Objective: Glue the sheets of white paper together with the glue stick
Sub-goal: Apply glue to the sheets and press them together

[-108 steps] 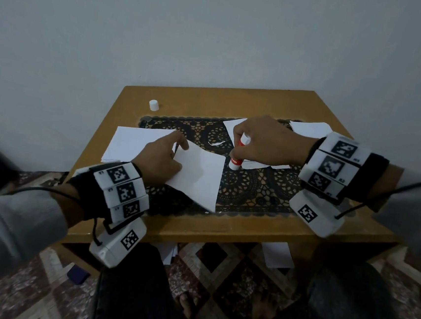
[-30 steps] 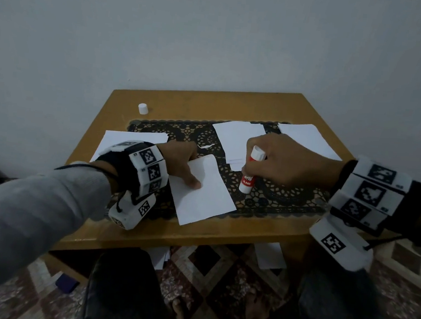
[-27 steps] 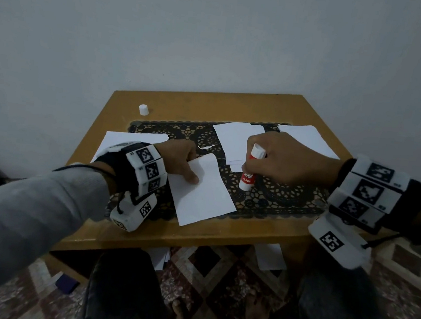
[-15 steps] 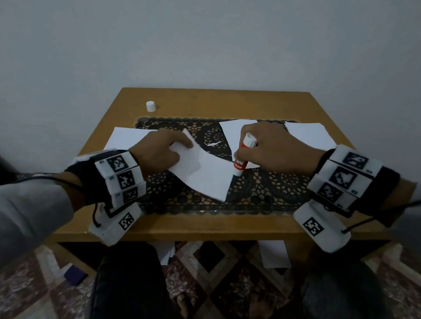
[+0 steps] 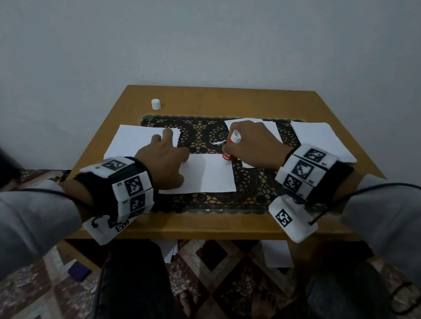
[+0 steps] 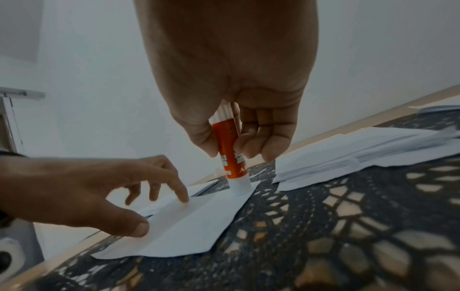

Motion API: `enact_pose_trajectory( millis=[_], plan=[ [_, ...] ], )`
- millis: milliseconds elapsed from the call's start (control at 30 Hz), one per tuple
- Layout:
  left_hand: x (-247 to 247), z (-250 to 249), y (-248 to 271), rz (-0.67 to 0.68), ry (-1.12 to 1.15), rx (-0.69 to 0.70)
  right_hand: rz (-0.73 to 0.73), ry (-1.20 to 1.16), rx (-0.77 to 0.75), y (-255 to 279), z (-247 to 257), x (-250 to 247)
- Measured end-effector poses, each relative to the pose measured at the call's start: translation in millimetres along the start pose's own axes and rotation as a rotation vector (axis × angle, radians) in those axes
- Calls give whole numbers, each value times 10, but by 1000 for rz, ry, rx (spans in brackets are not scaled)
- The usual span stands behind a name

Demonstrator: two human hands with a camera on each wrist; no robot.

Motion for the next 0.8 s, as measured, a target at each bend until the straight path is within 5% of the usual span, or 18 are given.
enact_pose_trajectory(
  millis=[200, 800],
  plan=[
    [30, -249, 5, 57, -96, 179, 54, 0, 10, -34, 8, 6],
    [93, -280, -38, 70, -45, 239, 200, 8, -85, 251, 117, 16]
  ],
)
Point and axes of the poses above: each hand's wrist, its own y-axis away from the middle knuckle, its own x-axis out of the palm, z = x × y, the point moved 4 cm from there along -y, towards the middle knuckle, and after that the axes turned 9 degrees about -x, right-handed, at the moved point
